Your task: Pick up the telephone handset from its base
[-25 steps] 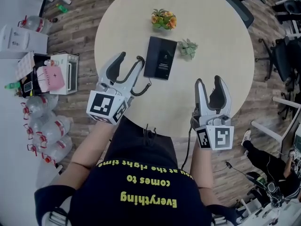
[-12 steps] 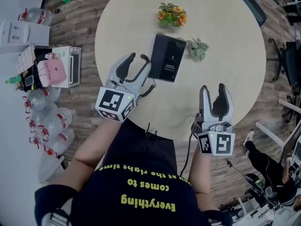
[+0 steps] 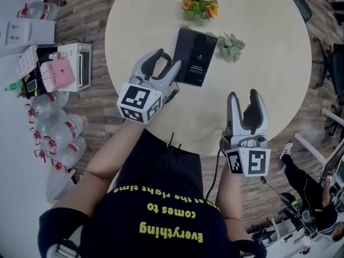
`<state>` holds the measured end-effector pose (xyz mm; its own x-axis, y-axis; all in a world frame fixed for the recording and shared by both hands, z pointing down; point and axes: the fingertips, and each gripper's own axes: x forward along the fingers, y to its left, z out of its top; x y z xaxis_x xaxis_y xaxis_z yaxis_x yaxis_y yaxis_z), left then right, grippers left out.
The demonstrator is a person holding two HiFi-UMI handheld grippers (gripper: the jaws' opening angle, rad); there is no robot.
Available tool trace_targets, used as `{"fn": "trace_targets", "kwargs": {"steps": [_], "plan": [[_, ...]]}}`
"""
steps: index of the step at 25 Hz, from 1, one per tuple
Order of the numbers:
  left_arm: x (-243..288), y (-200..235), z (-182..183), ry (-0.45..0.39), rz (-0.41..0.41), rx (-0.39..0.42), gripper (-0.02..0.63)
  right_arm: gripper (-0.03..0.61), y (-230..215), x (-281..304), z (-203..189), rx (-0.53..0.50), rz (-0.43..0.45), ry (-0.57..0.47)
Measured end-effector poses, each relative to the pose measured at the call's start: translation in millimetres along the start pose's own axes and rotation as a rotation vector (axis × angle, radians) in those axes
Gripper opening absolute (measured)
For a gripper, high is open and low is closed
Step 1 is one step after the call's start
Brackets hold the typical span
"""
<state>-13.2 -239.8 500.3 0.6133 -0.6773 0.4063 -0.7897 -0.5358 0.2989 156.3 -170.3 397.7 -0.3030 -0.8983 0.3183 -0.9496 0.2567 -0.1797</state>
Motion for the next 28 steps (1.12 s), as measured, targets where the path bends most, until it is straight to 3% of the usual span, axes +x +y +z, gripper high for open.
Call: {"fn": "trace_targets", "kwargs": {"steps": [15,28], "plan": [[52,8,-42,0.122,-0.071,-0.076,0.229,0.238,-14,4,-18,0.013,-0.021,0.050],[58,3,-44,0.162,-0.133,-0.142,0.202,0.237,-13,7,-17,-0.007,-0.022,0.050]]}}
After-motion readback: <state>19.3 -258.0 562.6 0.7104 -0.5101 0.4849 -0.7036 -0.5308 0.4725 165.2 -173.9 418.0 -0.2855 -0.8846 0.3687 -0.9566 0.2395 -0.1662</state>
